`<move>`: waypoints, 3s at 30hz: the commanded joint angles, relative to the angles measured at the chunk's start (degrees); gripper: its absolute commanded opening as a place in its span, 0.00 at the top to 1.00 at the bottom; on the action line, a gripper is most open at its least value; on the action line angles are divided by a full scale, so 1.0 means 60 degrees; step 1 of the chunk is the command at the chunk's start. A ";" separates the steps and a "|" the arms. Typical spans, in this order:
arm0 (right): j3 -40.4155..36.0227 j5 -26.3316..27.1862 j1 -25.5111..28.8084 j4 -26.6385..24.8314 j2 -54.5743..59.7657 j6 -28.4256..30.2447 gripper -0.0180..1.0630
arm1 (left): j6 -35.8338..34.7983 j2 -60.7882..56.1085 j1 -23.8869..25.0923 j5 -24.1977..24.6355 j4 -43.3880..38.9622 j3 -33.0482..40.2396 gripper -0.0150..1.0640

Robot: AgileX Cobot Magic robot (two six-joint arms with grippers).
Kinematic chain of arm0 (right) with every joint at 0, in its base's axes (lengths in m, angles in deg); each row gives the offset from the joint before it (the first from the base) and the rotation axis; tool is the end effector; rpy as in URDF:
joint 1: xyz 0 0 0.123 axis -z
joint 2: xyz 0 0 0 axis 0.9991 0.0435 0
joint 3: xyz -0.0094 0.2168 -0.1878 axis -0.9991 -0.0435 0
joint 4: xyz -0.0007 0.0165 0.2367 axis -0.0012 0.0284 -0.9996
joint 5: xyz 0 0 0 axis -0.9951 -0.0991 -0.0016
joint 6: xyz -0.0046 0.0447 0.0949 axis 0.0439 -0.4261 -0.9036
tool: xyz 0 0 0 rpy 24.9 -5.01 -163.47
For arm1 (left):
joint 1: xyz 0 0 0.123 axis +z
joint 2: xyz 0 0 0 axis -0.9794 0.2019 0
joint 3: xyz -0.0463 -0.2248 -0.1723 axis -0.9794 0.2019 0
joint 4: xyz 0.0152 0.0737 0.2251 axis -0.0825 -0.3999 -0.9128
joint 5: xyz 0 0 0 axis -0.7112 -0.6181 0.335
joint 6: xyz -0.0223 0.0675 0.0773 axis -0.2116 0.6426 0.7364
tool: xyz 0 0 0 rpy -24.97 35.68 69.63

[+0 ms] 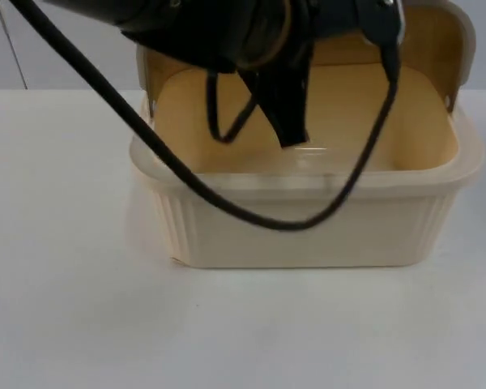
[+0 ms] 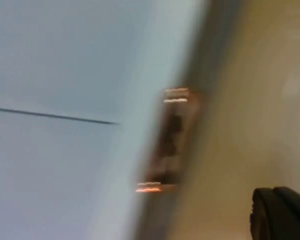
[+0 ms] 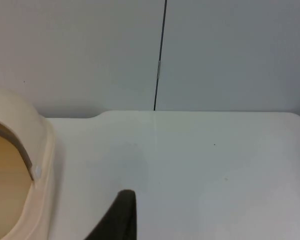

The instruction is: Open the box lid with the left hand, place the block into the box with the right hand, then close the box lid with the left hand.

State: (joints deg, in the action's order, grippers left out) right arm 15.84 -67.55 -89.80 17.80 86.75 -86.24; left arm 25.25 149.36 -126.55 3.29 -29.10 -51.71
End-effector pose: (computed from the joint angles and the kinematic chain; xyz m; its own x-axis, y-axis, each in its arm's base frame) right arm 0.1150 -0.0126 0.3829 -0.3824 -0.0667 -0.9216 0.0925 0.9896 -0.1101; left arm 0.3022 -0.2655 0.2306 0.0565 0.9364 -0.3464 0.5560 0.2587 0.7899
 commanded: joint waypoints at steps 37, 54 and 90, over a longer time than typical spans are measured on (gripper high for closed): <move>0.0043 0.0171 -0.0033 -0.0021 -0.0006 -0.0052 0.01 | 0.3803 -0.5688 0.7022 -0.1403 1.3000 0.1485 0.99; 0.0043 0.0268 -0.0033 -0.0233 -0.0006 -0.0054 0.01 | 0.3726 -0.5948 0.6421 -0.1138 1.2734 0.1485 0.02; -0.0688 0.1175 -0.0033 -0.1923 0.4973 0.0296 0.01 | 0.3751 -0.7510 0.6421 -0.0023 1.2438 0.1485 0.02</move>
State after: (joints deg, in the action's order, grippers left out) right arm 12.68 -62.40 -89.80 6.77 115.98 -84.90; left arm 48.11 104.70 -87.66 3.56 45.94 -42.82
